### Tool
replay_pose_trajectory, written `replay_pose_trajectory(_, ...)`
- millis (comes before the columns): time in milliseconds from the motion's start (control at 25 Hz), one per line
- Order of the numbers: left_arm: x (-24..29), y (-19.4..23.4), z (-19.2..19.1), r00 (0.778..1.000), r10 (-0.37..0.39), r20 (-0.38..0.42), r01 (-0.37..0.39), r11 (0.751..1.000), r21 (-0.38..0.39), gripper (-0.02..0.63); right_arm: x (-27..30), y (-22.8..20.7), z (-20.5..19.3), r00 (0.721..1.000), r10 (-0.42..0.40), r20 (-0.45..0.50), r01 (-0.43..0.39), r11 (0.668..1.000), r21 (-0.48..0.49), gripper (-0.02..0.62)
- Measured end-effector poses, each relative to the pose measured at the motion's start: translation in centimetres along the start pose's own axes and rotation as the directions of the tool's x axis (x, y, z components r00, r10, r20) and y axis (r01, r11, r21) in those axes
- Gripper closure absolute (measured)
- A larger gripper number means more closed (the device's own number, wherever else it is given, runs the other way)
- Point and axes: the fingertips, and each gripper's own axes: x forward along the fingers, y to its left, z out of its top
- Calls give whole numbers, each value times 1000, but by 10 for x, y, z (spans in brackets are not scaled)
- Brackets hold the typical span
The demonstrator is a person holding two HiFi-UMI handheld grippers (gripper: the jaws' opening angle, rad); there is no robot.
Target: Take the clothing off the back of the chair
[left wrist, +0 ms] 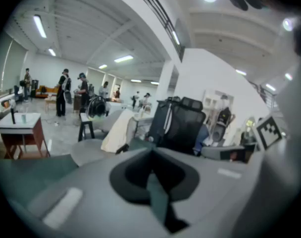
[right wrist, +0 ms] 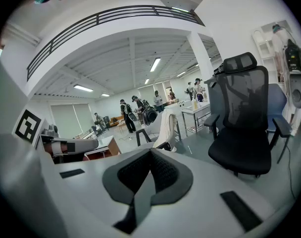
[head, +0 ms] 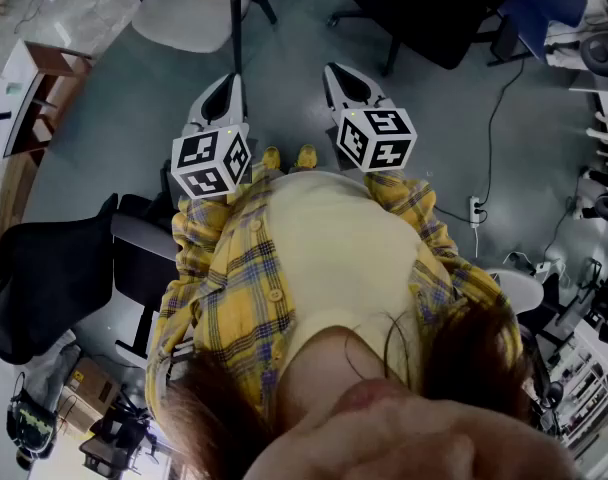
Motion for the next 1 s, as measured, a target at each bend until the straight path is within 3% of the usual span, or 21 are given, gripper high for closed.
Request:
replay_pose_trajectory(560,12,-34,-6,1000,8,-4,-8,1000,18,601,-6,-22,-5,998,57,0,-57,998,31,583)
replay_pose_trajectory(1000,27,-28,-7,999,24,-24,-24,1000,1,601,4,-37,-6,998,57,-20,-55,997,62,583)
